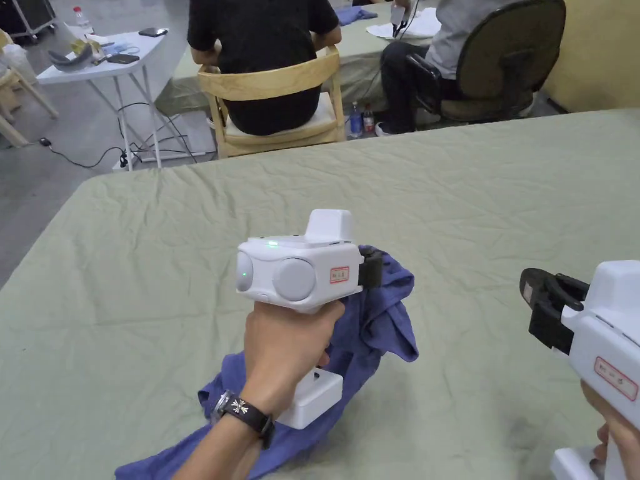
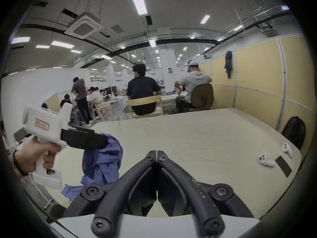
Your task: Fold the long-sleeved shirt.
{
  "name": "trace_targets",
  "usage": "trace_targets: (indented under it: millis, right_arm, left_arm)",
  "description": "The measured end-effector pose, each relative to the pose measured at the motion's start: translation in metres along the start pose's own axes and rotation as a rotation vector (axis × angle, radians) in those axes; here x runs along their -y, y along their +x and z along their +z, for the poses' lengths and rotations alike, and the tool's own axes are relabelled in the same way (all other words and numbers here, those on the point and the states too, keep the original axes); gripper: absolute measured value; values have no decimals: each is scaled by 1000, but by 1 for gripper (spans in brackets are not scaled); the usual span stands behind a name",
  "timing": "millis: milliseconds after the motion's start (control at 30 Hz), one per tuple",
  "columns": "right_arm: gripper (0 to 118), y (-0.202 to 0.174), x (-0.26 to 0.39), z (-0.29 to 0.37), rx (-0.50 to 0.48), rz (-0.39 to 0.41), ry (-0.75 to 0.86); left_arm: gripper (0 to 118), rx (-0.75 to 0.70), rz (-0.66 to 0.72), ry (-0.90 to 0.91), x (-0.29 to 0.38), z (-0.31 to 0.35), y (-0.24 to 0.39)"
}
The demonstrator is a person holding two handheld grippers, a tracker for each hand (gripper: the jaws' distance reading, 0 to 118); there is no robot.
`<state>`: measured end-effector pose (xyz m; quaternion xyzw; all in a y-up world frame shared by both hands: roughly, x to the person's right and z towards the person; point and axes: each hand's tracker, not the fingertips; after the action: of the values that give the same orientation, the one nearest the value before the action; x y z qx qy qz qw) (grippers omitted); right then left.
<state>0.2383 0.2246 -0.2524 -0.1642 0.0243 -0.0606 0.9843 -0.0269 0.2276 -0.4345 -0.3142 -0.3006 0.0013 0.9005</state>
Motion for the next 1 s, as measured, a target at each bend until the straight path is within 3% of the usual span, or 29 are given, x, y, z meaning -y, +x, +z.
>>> trace_targets:
  millis: [333, 633, 667, 767, 800, 900, 1000]
  right_arm:
    - [1, 67, 26, 6, 125, -48, -54]
    - [1, 85, 48, -3, 162, -65, -111]
    - [1, 85, 49, -3, 162, -65, -115]
    - [1, 83, 50, -5, 155, -71, -121]
    - [1, 81, 50, -6, 152, -71, -122]
    - [1, 72, 46, -6, 145, -58, -120]
    - [1, 61, 43, -7, 132, -47, -113]
  left_arm:
    - [21, 155, -41, -156, 22, -128, 89]
    - [22, 182, -77, -302, 73, -181, 113]
    - [25, 171, -69, -311, 77, -181, 112]
    - [60, 223, -5, -378, 80, -183, 109]
    - [66, 235, 44, -386, 79, -170, 109]
    - [67, 254, 118, -293, 76, -140, 105]
    - [67, 216, 78, -215, 71, -110, 92]
